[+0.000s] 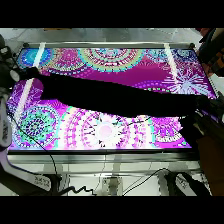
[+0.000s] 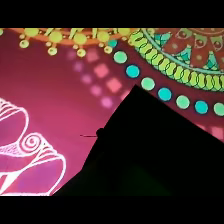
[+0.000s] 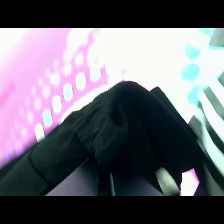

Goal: Fold the clothes and pants, and hang the long-sleeved shirts on hangers.

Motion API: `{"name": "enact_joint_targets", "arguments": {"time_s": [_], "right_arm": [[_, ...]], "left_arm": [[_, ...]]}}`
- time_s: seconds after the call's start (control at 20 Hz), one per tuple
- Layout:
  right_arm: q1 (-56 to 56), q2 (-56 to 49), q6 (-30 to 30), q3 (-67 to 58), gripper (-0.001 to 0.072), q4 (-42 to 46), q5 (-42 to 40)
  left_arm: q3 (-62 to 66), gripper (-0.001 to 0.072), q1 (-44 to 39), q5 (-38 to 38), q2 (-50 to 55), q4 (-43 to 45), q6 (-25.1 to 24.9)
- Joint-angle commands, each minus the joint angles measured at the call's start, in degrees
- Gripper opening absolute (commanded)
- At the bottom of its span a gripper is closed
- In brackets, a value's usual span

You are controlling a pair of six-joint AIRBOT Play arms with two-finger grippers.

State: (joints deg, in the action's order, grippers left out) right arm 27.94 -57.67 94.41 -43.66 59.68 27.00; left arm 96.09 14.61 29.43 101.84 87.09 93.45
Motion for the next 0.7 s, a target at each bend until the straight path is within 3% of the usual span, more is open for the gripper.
{"name": "enact_joint_targets", "arguments": {"time_s": [0.0,0.05,0.1,0.3,0.5,0.65], "right_arm": [[-1.9,-13.4,6.7,-7.0,0.0135,-3.5,-9.6],[-2.0,-16.1,6.7,-9.2,0.0465,-4.3,-9.3],[-2.2,-18.2,6.1,-11.5,0.0687,-3.9,-7.9],[-2.3,-18.6,-0.1,-15.9,0.0686,-1.6,-1.9],[-2.3,-18.2,-5.6,-17.0,0.0686,-0.9,6.7],[-2.3,-18.2,-8.6,-17.0,0.0686,-0.8,9.8]], "left_arm": [[8.5,0.0041,-1.4,-1.6,7.8,-0.2,2.6],[8.7,0.0341,-1.5,-2.3,8.0,-0.1,2.6],[8.7,0.0695,-1.5,-3.5,7.7,-0.1,2.6],[8.8,0.0691,1.1,2.8,4.3,-0.1,2.6],[8.7,0.0689,6.7,27.6,4.0,-0.7,5.6],[8.6,0.0670,11.0,37.7,6.6,-11.3,6.1]]}}
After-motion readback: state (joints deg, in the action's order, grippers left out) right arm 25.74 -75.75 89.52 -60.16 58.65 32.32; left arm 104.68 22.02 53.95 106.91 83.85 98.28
